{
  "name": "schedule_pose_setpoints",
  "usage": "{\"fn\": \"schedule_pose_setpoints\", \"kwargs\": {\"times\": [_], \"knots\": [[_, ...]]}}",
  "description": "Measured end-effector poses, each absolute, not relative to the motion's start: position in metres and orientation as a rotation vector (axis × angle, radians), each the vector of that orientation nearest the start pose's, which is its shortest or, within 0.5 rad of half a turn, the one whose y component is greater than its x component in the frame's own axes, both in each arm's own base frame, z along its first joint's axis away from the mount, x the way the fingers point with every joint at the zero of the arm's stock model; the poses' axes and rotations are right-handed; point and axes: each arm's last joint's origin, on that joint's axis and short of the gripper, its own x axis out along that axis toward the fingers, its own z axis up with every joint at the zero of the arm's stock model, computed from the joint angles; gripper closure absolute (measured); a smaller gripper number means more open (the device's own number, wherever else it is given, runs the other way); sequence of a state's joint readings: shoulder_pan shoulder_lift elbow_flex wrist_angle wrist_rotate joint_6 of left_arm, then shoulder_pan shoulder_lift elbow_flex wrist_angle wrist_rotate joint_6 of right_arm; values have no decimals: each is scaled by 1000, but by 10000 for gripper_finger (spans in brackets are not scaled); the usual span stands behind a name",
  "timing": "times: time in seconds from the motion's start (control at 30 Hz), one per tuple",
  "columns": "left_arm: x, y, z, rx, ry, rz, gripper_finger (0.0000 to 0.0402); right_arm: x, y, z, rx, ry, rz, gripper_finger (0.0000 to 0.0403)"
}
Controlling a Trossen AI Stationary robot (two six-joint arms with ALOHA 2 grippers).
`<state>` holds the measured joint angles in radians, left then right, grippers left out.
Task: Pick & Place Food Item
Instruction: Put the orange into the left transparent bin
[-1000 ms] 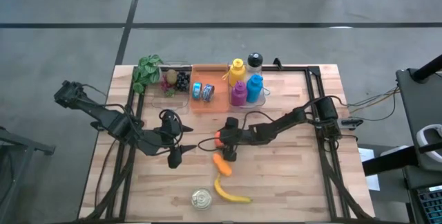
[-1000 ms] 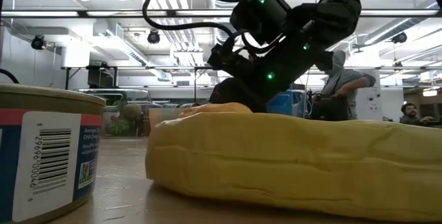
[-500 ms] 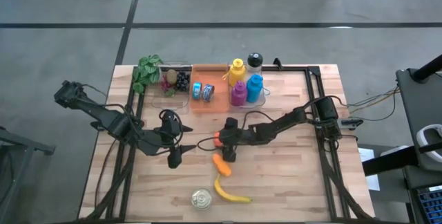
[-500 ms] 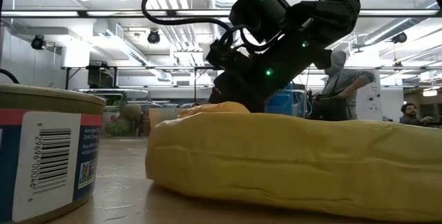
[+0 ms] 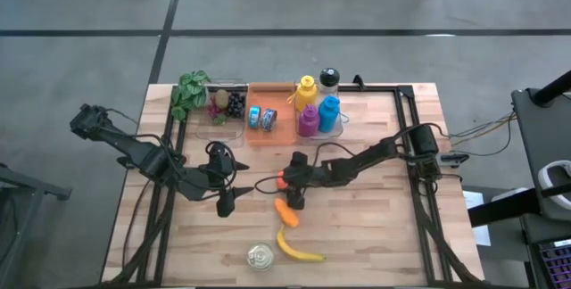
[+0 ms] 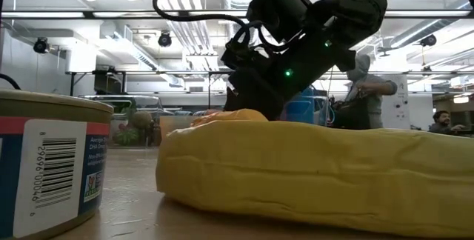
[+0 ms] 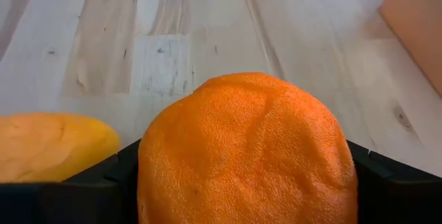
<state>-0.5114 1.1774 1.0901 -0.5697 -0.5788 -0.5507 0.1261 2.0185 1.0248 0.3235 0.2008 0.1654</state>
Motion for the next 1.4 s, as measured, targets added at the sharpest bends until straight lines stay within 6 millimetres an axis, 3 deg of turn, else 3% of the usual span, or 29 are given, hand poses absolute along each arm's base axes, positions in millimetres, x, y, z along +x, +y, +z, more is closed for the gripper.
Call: {"fn": "schedule_pose_setpoints", "kwargs": {"times": [0.7,1.4], "knots": [[218,-104,329,-193,523,215,97,387,43,157,58,533,-125,109],[218,-104,329,-196,524,216,96,387,43,159,60,523,-124,108]]}}
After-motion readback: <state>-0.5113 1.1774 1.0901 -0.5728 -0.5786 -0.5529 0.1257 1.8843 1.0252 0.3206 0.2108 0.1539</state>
